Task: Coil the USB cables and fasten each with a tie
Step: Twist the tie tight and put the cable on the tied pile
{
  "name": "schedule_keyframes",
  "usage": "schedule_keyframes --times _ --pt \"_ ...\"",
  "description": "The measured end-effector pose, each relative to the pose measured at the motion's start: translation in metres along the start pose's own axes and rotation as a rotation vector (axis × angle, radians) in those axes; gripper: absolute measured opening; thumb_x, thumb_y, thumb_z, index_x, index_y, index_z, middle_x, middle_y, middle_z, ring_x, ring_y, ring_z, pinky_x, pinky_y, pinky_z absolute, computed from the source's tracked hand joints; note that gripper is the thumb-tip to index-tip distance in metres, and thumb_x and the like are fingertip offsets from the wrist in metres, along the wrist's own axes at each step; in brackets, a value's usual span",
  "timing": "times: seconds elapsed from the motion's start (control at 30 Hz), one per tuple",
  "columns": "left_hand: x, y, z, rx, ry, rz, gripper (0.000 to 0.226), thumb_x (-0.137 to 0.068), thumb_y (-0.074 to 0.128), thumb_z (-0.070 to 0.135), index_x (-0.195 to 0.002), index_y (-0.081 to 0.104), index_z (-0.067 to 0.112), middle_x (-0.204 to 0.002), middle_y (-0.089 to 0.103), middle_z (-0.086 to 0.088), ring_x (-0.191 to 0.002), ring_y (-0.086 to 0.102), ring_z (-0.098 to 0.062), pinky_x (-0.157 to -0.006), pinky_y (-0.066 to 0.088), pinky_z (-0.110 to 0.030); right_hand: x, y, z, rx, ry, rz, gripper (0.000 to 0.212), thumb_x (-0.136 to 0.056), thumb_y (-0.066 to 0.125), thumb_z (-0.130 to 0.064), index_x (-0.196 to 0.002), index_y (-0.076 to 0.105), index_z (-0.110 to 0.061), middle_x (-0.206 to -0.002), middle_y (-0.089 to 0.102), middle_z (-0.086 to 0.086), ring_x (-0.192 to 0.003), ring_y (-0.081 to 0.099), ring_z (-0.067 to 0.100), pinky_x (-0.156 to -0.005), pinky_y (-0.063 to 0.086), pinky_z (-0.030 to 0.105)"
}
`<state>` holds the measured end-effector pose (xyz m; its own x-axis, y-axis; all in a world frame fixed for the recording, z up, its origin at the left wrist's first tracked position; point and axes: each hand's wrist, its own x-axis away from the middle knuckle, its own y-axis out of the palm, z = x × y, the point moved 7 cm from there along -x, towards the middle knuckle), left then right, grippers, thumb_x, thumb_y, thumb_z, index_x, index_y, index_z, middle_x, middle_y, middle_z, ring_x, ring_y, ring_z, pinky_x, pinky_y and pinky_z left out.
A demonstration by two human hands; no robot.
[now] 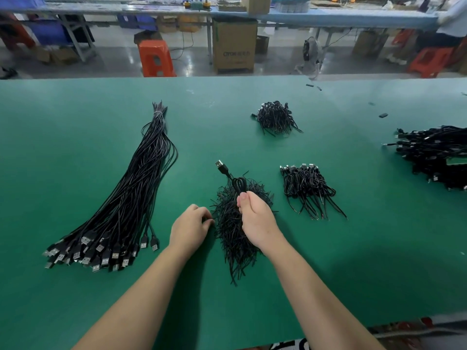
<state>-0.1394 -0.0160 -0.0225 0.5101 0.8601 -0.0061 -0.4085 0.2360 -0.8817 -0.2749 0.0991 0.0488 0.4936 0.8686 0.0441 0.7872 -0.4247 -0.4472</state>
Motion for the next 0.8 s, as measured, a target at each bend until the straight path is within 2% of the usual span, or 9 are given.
schedule_keyframes --times 0.17,0.23,0.33,0.43,0.53,0.6,0.63,0.7,0.8 --pt "0.002 -0.01 -0.009 0.088 0.049 -0.061 0.011 -0.09 0.069 0.018 -0.085 0.067 0.028 -0.085 0.065 0.016 -0.079 0.06 -0.006 -0.076 0.051 -0.028 -0.001 0.004 0.005 -0.032 0.017 -0.025 0.038 -0.107 0.028 -0.041 -0.079 0.046 -0.022 -0.071 0.045 -0.007 -0.06 0.039 0.01 -0.063 0.034 0.031" --pt "0.004 -0.013 -0.014 0.131 0.017 -0.119 0.017 -0.089 0.071 0.017 -0.083 0.066 0.032 -0.084 0.067 0.017 -0.077 0.061 -0.003 -0.07 0.048 -0.022 -0.002 0.005 0.005 -0.047 0.023 -0.028 0.038 -0.107 0.029 -0.041 -0.08 0.046 -0.021 -0.071 0.045 -0.006 -0.058 0.038 0.011 -0.061 0.032 0.032" --pt "0.007 -0.019 -0.02 0.147 -0.025 -0.19 0.014 -0.089 0.072 0.02 -0.085 0.069 0.032 -0.082 0.067 0.016 -0.074 0.064 -0.014 -0.059 0.042 -0.012 -0.002 0.008 0.003 -0.041 0.021 -0.036 0.038 -0.107 0.029 -0.04 -0.08 0.047 -0.02 -0.071 0.045 -0.006 -0.059 0.038 0.011 -0.061 0.033 0.031" --pt "0.013 -0.03 -0.024 0.157 -0.029 -0.211 0.011 -0.09 0.072 0.022 -0.085 0.073 0.031 -0.08 0.068 0.015 -0.056 0.054 -0.007 -0.052 0.041 -0.012 -0.001 0.011 0.0 -0.023 -0.007 -0.046 0.037 -0.107 0.029 -0.04 -0.08 0.045 -0.021 -0.068 0.042 -0.008 -0.058 0.037 0.009 -0.061 0.032 0.028" --pt "0.019 -0.049 -0.027 0.099 -0.032 -0.098 0.007 -0.092 0.069 0.023 -0.092 0.076 0.025 -0.086 0.069 0.012 -0.072 0.058 -0.002 -0.074 0.048 -0.022 0.001 0.015 -0.003 -0.059 -0.034 -0.067 0.036 -0.107 0.03 -0.041 -0.08 0.043 -0.021 -0.064 0.037 -0.01 -0.055 0.034 0.009 -0.059 0.031 0.029" --pt "0.023 -0.066 -0.028 0.106 -0.042 0.039 0.008 -0.093 0.068 0.022 -0.095 0.076 0.022 -0.088 0.068 0.01 -0.081 0.06 -0.007 -0.078 0.046 -0.023 0.002 0.018 -0.006 -0.092 -0.047 -0.083 0.038 -0.106 0.03 -0.043 -0.083 0.044 -0.016 -0.063 0.037 -0.011 -0.057 0.038 0.012 -0.059 0.04 0.037" --pt "0.025 -0.074 -0.027 0.149 -0.05 0.104 0.008 -0.093 0.067 0.021 -0.094 0.075 0.022 -0.087 0.067 0.011 -0.081 0.06 -0.007 -0.076 0.045 -0.023 0.003 0.021 -0.007 -0.106 -0.059 -0.092 0.04 -0.105 0.03 -0.045 -0.084 0.045 -0.014 -0.063 0.038 -0.01 -0.058 0.04 0.012 -0.062 0.045 0.041" --pt "0.03 -0.085 -0.027 0.375 -0.115 0.195 0.009 -0.092 0.068 0.021 -0.086 0.074 0.024 -0.078 0.068 0.013 -0.069 0.058 -0.004 -0.065 0.044 -0.022 0.006 0.028 -0.011 -0.134 -0.092 -0.13 0.039 -0.1 0.03 -0.05 -0.084 0.045 -0.018 -0.063 0.041 -0.011 -0.055 0.044 0.009 -0.064 0.051 0.041" --pt "0.04 -0.082 -0.012 0.903 -0.227 0.144 0.013 -0.091 0.07 0.017 -0.08 0.077 0.02 -0.056 0.056 0.014 -0.05 0.041 -0.006 -0.048 0.036 -0.018 0.01 0.042 -0.014 -0.123 -0.117 -0.212 0.03 -0.097 0.03 -0.053 -0.08 0.045 -0.034 -0.071 0.046 -0.008 -0.052 0.049 0.007 -0.066 0.053 0.044"
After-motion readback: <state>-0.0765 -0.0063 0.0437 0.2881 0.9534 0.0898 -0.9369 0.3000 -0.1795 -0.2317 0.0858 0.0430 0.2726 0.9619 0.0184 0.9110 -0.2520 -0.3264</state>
